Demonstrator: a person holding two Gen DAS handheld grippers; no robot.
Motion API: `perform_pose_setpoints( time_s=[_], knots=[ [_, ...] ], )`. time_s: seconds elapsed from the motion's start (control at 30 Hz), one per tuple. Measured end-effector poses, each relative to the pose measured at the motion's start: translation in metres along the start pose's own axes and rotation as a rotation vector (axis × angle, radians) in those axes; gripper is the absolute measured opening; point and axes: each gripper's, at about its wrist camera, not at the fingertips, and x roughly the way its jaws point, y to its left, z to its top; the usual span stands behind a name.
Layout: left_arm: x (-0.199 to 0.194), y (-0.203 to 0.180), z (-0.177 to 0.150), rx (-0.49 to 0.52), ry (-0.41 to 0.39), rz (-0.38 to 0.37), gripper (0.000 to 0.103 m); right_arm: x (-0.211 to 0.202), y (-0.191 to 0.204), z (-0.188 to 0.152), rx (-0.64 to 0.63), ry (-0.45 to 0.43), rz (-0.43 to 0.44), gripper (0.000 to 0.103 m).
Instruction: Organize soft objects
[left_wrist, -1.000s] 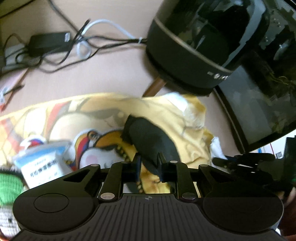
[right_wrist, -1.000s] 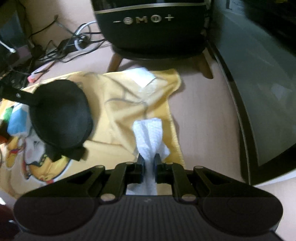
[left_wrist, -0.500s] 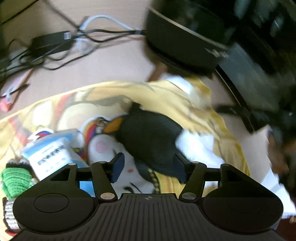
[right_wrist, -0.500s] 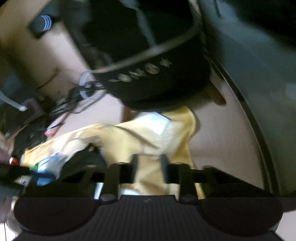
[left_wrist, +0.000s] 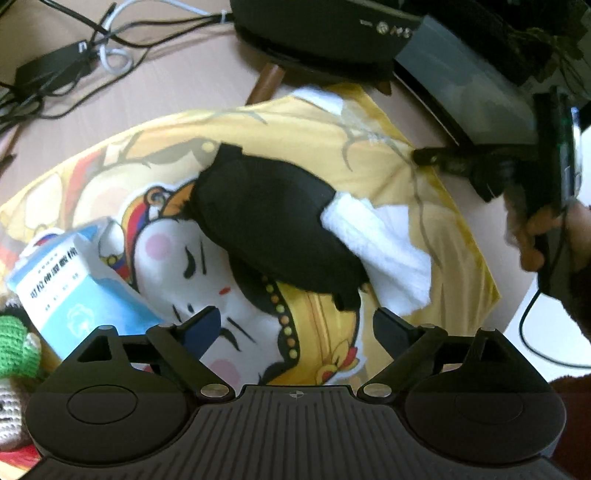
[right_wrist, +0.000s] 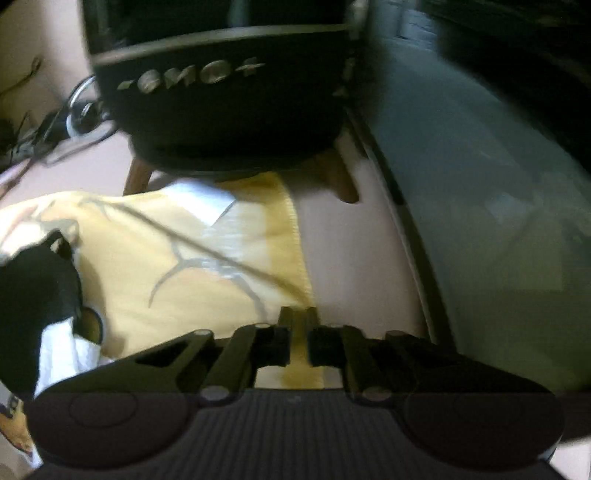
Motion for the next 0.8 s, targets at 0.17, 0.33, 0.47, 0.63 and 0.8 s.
perform_pose_setpoints(
  time_s=[0.17, 0.33, 0.47, 0.63, 0.8],
  knots=[
    [0.014, 0.001, -0.013, 0.012, 0.07, 0.007, 0.093, -0.021, -0.003, -0.024, 0.064, 0.077, 0.217, 0.017],
    [0.011, 0.005, -0.017, -0.01, 0.083, -0.025, 0.094, -0.031, 0.004, -0.046, -0.024, 0.099, 0.075, 0.017],
    [-0.001, 0.014, -0.004, -0.101, 0.013, -0.087, 0.094, -0.059, 0.004, -0.043, -0.022, 0.032, 0.109, 0.052],
    [-0.005, 0.03, 0.014, -0.243, -0.043, -0.127, 0.094, -0.061, 0.048, -0.033, -0.094, -0.023, 0.277, 0.061],
    [-0.007, 0.024, 0.015, -0.219, -0.036, -0.085, 0.094, -0.037, 0.078, -0.043, -0.191, 0.055, 0.279, 0.059]
  ],
)
